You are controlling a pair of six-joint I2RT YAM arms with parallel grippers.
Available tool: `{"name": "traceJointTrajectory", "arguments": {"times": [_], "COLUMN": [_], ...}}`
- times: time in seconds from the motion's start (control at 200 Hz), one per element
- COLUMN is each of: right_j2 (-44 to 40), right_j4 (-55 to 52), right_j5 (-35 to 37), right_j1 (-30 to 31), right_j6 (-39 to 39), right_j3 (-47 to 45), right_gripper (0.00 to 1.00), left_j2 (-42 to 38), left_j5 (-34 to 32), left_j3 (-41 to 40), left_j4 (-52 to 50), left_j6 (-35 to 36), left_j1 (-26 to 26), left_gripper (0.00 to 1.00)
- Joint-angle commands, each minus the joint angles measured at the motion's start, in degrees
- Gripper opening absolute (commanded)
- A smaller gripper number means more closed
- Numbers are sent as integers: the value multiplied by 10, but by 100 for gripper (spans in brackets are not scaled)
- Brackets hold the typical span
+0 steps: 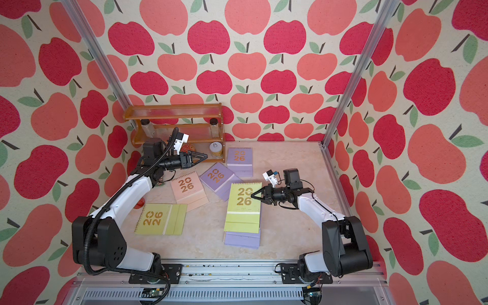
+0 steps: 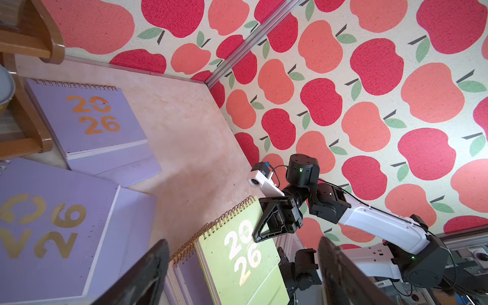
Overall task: Stack the calendars
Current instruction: Place the calendar at the calendar.
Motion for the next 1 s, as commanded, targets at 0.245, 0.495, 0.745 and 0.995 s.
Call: {"name": "traceJointTrajectory", "arguments": {"times": [0.245,0.495,0.745,0.995], "right_j2": [-2,9,23,26], "right_j4": [83,110,121,109], "right_j5": [-15,-1,6,17], "right_j1": [13,15,15,15], "right_j6": [33,34,30,19], "right_j3": [-61,-90,-99,-102], "right_gripper": [0,0,0,0], "left_j2": [-9,-2,5,12], "left_j5": [7,8,8,7], "left_j3": [-8,-4,2,5], "left_j4": [-12,-14,-16,-16], "left_j6": [13,11,10,12], "left_j1": [3,1,-4,-9], "left_gripper": [86,86,87,87]}}
